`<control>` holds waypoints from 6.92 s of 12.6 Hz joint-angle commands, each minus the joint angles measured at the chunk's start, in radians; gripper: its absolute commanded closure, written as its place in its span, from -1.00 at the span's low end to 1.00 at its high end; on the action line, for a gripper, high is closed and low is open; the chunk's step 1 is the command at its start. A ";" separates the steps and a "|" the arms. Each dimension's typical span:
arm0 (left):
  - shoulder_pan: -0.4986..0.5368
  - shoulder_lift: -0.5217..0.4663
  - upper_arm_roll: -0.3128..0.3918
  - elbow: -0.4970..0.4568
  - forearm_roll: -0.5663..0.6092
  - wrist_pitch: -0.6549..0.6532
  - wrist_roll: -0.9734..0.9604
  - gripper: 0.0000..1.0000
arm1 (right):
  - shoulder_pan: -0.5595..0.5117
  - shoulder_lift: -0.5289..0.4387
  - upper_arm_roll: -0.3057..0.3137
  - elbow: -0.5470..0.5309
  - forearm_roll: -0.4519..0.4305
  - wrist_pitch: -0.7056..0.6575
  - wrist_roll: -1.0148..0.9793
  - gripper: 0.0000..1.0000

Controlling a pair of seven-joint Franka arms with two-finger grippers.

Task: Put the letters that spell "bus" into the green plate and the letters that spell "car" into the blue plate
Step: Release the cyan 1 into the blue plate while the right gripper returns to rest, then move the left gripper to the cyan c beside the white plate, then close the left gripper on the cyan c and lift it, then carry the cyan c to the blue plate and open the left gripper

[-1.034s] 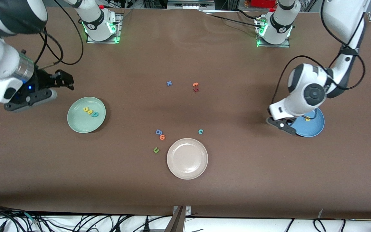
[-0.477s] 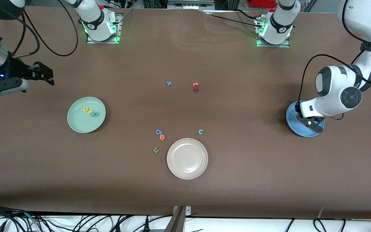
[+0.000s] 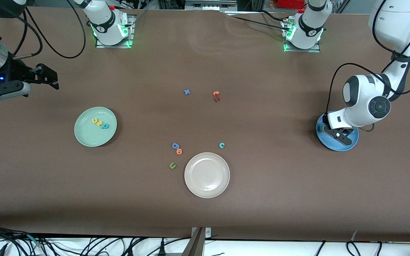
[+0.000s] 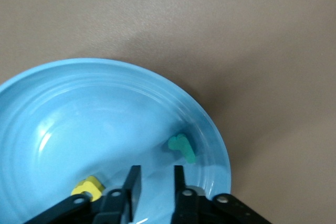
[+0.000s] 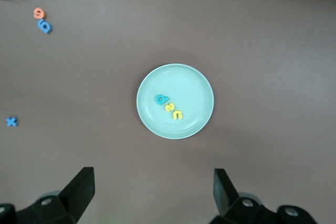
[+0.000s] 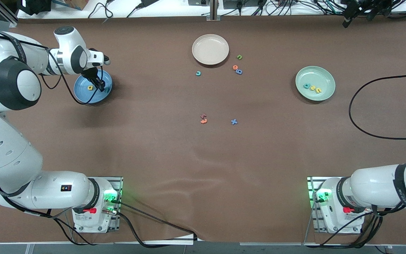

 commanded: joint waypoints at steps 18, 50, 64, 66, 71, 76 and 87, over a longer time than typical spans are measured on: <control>-0.389 0.219 -0.211 0.451 -0.117 -0.110 -0.764 -0.99 | 0.027 -0.027 -0.082 0.038 0.011 0.018 0.038 -1.00; -0.532 0.488 -0.196 0.743 0.161 0.021 -1.065 -0.44 | 0.073 -0.023 -0.136 0.012 0.019 0.034 0.257 -1.00; -0.535 0.514 -0.194 0.741 0.197 0.044 -1.059 0.51 | 0.075 -0.023 -0.131 0.012 0.021 0.035 0.262 -1.00; -0.532 0.515 -0.194 0.740 0.204 0.044 -1.058 0.78 | 0.075 -0.023 -0.131 0.012 0.019 0.035 0.260 -1.00; -0.520 0.506 -0.171 0.737 0.180 0.044 -0.967 0.96 | 0.075 -0.023 -0.131 0.012 0.021 0.035 0.257 -1.00; -0.448 0.422 -0.151 0.668 -0.016 0.025 -0.729 1.00 | 0.075 -0.023 -0.131 0.012 0.021 0.035 0.257 -1.00; -0.127 0.118 -0.094 0.389 -0.115 -0.228 -0.070 0.78 | 0.075 -0.023 -0.131 0.012 0.021 0.035 0.255 -1.00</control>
